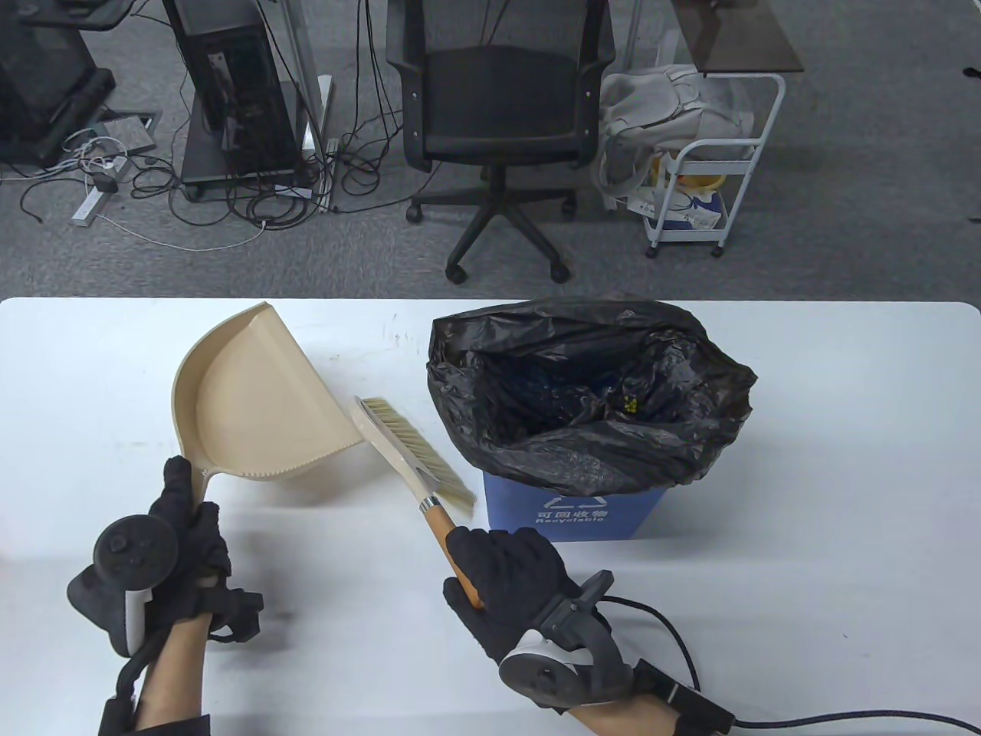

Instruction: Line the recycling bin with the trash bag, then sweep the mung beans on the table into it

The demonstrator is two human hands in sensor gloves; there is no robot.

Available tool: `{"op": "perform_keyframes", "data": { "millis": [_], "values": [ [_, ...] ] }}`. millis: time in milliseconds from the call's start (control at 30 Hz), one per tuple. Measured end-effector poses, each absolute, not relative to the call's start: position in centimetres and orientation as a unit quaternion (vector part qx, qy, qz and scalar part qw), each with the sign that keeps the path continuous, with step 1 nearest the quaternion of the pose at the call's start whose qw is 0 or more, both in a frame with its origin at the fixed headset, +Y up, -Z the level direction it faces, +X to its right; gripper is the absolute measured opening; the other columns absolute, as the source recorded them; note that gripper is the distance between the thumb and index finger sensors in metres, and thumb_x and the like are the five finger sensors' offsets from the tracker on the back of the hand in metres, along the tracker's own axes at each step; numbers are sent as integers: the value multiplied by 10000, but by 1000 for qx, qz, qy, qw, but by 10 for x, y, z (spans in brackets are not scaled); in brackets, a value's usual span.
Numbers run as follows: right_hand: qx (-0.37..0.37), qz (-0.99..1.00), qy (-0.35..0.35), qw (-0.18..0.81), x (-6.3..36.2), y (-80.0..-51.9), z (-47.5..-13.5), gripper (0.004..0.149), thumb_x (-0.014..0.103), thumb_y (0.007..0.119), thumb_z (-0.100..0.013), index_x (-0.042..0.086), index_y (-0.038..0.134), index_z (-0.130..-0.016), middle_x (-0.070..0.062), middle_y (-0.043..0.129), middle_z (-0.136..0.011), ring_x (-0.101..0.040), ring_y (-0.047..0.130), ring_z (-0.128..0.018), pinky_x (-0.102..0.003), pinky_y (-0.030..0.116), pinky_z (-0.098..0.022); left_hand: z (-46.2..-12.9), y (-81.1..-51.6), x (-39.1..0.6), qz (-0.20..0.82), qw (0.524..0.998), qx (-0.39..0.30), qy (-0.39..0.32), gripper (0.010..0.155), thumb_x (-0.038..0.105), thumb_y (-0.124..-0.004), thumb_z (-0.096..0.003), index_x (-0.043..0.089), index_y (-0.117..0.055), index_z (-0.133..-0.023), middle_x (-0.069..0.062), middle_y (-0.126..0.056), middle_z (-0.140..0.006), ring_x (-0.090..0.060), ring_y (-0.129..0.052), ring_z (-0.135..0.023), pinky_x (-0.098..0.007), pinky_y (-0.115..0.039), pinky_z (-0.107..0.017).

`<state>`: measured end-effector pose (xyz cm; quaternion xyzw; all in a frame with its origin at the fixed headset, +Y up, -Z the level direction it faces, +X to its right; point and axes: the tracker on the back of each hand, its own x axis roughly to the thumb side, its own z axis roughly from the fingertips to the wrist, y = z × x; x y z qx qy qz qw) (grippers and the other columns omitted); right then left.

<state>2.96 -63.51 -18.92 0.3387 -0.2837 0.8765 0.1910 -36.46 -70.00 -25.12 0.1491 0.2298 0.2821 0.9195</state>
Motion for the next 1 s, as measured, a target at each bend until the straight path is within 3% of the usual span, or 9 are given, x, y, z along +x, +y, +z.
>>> {"op": "perform_keyframes", "data": {
  "millis": [767,1000],
  "values": [
    [340,878,-285,179,11,-628,-200,551,311,912,-455,-45,890,-874,-299,1039,-639,-488,1063,-540,-654,800,-458,-241,-710,-380,285,912,159,247,651,207,-865,-500,211,-632,-1107,-222,-881,-998,-584,-875,-877,-899,-515,-590],
    [350,883,-289,122,-4,-624,-216,544,305,915,-451,-25,892,-883,-297,1035,-654,-488,1058,-559,-657,793,-470,-241,-711,-377,287,914,155,241,650,206,-866,-501,213,-633,-1107,-222,-881,-998,-582,-881,-870,-895,-520,-591]
  ]
}}
